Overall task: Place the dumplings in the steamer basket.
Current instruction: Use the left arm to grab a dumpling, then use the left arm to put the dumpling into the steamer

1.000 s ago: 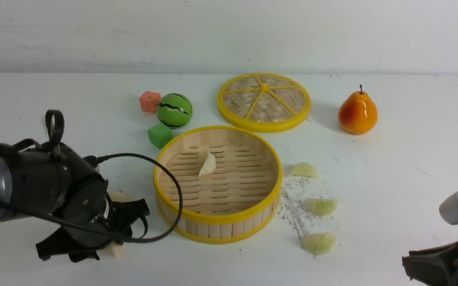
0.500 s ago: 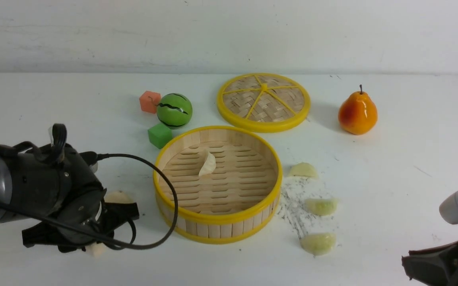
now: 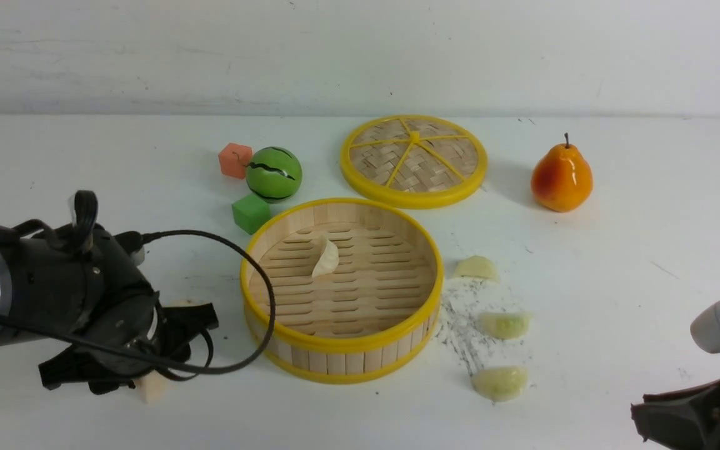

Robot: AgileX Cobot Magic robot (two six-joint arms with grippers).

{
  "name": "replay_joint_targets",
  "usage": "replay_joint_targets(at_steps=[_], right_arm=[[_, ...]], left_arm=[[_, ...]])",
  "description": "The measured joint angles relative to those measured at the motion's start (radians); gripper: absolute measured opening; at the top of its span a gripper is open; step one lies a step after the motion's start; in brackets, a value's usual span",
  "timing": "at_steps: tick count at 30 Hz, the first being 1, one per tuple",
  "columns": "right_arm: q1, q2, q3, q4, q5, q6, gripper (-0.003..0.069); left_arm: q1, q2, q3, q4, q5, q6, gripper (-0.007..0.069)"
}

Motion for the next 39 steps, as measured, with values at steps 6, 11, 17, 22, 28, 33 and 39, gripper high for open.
replay_joint_targets(at_steps=[6,11,17,22,28,33,39], right_arm=[[0.001,0.0,0.0,0.005,0.005,0.0,0.0114],[0.002,0.0,0.0,0.009,0.005,-0.001,0.0114],[0.002,0.0,0.0,0.012,0.005,-0.001,0.0115],[0.002,0.0,0.0,0.015,0.005,-0.001,0.0122],[0.002,0.0,0.0,0.016,0.005,-0.001,0.0125],[0.002,0.0,0.0,0.016,0.004,-0.001,0.0127],[0.002,0.0,0.0,0.016,0.004,-0.001,0.0129]], left_arm=[[0.043,0.0,0.0,-0.064,-0.001,0.063,0.0329],[0.043,0.011,0.0,-0.123,-0.026,0.102,0.0274],[0.043,0.04,-0.004,-0.121,-0.025,0.138,0.0244],[0.043,0.034,-0.005,-0.12,-0.032,0.226,0.023],[0.044,-0.024,0.004,-0.166,-0.03,0.405,0.0219],[0.044,-0.116,0.001,-0.283,-0.026,0.535,0.0216],[0.008,-0.168,-0.183,-0.627,0.101,0.895,0.0215]])
